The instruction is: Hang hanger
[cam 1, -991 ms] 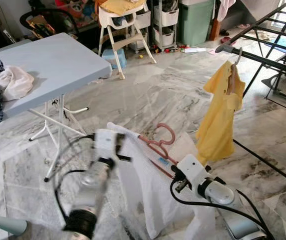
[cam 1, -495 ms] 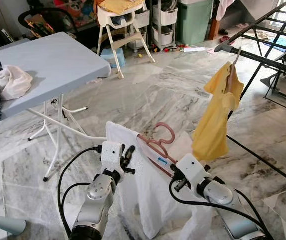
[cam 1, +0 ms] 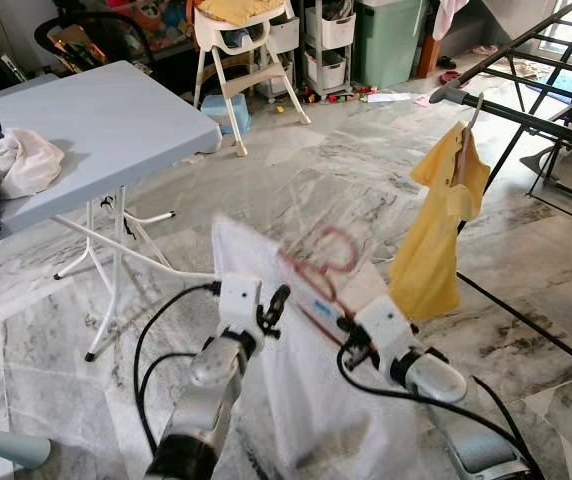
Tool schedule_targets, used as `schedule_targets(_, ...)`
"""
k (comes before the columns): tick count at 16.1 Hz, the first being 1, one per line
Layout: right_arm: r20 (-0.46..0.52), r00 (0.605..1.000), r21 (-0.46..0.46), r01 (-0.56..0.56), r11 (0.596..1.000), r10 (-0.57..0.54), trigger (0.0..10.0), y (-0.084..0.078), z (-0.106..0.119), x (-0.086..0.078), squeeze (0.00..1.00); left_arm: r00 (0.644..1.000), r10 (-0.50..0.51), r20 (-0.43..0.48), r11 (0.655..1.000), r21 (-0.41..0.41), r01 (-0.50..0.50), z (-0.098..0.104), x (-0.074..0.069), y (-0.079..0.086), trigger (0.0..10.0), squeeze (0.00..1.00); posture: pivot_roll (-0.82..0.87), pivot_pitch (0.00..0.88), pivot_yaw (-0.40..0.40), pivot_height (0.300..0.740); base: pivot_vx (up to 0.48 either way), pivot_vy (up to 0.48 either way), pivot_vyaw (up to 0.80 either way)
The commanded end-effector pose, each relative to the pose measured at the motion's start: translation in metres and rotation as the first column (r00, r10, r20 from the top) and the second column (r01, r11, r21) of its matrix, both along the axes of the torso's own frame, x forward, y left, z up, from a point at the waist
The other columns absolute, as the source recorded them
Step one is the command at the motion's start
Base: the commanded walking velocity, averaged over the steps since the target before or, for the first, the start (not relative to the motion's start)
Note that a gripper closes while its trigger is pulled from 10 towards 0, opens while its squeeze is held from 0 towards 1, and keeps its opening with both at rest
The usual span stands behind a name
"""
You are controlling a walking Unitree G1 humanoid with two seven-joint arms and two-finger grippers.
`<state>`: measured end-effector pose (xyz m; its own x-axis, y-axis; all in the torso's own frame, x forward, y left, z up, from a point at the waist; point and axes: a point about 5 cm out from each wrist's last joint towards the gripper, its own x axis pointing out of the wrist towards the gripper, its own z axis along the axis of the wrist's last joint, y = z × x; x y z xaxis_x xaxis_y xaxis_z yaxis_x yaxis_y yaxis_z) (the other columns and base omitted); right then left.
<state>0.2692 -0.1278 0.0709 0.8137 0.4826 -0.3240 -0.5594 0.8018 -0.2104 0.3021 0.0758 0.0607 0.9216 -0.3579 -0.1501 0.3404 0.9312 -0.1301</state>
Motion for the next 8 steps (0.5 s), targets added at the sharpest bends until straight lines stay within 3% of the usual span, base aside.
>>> schedule_targets(1, 0.049, 0.999, 0.041, -0.014, 0.999, 0.012, 10.0, 0.004, 0.014, 0.004, 0.00, 1.000, 0.015, -0.007, 1.000, 0.016, -0.015, -0.002, 0.001, 0.003, 10.0, 1.00, -0.17, 0.032, 0.103, 0.740, 0.000, 0.000, 0.00)
schedule_targets(8, 0.018, 0.999, 0.058, -0.044, 0.997, 0.043, 10.0, 0.010, 0.010, -0.004, 0.00, 0.998, 0.061, 0.026, 0.998, 0.017, -0.061, 0.004, 0.014, 0.010, 10.0, 1.00, -0.17, 0.020, 0.112, 0.740, 0.000, 0.000, 0.00)
